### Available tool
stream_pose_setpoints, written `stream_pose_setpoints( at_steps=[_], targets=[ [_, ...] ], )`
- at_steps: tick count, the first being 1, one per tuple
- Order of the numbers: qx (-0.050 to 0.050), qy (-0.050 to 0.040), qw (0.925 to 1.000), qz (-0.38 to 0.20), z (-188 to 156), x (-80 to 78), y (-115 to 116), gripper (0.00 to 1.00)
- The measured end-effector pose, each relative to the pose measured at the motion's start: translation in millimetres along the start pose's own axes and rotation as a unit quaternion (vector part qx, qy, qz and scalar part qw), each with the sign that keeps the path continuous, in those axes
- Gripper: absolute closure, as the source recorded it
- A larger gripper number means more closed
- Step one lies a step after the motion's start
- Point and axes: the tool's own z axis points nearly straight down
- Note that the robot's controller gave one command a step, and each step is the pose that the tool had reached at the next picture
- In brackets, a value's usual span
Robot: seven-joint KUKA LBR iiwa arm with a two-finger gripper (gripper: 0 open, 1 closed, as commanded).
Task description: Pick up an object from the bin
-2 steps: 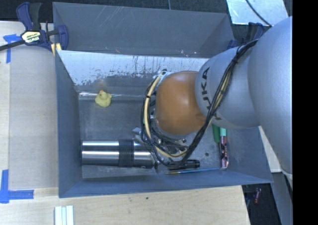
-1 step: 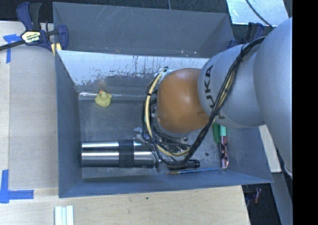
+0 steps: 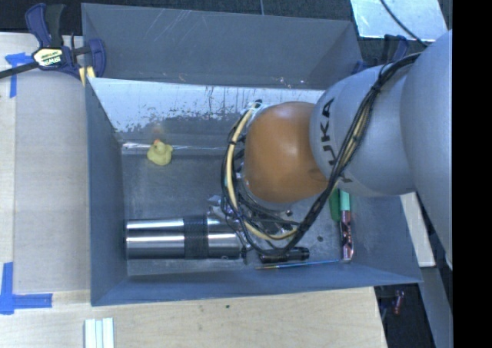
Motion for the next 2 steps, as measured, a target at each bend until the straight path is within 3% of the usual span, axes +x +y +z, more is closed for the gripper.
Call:
stream_pose_setpoints(
  at_steps=[1, 2],
  targets=[
    [-0.001, 0.0055, 1.0, 0.0, -23, 2.9, 0, 1.0],
    [0.0, 0.0016, 1.0, 0.0, -58, 1.3, -1, 1.0]
  ],
)
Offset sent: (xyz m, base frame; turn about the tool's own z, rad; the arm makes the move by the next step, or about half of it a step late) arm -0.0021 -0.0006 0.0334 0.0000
